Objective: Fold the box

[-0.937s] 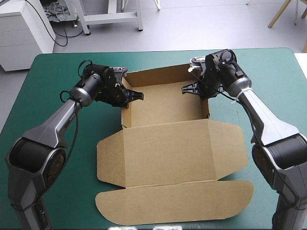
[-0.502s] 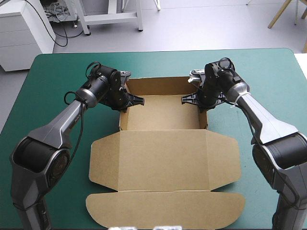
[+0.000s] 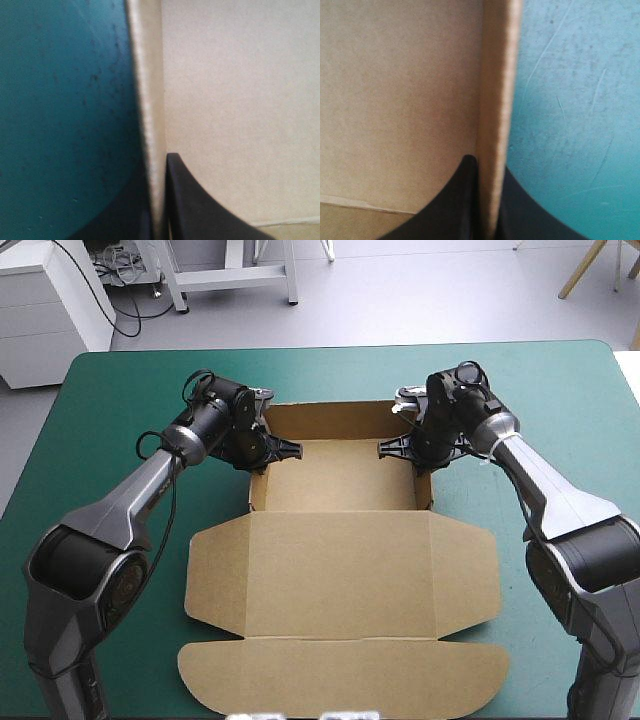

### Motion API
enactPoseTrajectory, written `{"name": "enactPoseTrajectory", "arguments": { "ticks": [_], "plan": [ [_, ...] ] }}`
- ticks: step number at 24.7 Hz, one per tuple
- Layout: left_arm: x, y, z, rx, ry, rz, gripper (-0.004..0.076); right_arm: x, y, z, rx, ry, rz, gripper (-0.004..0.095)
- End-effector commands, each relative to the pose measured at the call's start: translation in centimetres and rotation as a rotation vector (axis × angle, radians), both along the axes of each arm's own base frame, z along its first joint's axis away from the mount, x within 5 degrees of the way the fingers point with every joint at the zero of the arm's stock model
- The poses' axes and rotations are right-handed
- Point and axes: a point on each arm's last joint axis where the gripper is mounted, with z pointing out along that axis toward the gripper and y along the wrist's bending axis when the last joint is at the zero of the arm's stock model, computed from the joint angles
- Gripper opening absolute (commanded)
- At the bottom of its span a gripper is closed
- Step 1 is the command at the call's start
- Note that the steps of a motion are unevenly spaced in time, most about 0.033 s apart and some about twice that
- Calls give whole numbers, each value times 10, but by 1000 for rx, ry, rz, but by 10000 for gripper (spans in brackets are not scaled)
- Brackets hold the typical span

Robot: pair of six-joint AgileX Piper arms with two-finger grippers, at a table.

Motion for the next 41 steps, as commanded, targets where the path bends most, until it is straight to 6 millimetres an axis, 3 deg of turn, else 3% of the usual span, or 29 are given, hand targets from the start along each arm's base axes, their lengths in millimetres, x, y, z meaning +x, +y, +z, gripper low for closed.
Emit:
{"name": "enactPoseTrajectory", "arguments": {
  "ticks": [1, 3, 4, 5, 6, 8, 14, 19, 27, 29, 31, 34, 38, 41],
  "plan": [
    [-8, -1, 22, -16, -29, -40, 78, -5, -5, 28, 9, -85, 22, 202],
    [-8, -1, 22, -16, -29, -40, 168, -4, -6, 28, 2, -91, 23, 383],
    [-8, -1, 22, -17, -31, -40, 305, -3, -7, 29, -17, -105, 25, 556],
    [-8, -1, 22, -19, -35, -40, 384, -3, -7, 29, -20, -111, 28, 639],
    [-7, -1, 22, -25, -44, -34, 527, -3, -8, 29, -31, -115, 46, 748],
    [-5, -1, 21, -28, -56, -18, 619, -2, -8, 29, -26, -119, 37, 800],
    [2, 9, 31, -43, -79, 11, 617, 1, -6, 40, 0, -186, 24, 800],
    [8, 14, 83, -57, -208, 7, 617, -10, -12, 107, 46, -358, 10, 796],
    [-10, 25, 177, -118, -462, 2, 617, -52, -32, 177, 38, -538, -4, 796],
    [-22, 29, 199, -139, -528, -8, 600, -65, -36, 189, 49, -572, -7, 796],
    [-34, 34, 216, -136, -579, -41, 533, -77, -41, 200, 58, -601, -7, 796],
    [-56, 45, 240, -117, -653, -81, 331, -93, -47, 207, 56, -620, -8, 796],
    [-85, 57, 265, -97, -736, -137, -10, -109, -53, 206, 48, -614, -8, 796],
    [-117, 69, 282, -109, -784, -160, -10, -119, -56, 198, 53, -581, -14, 796]
  ]
}}
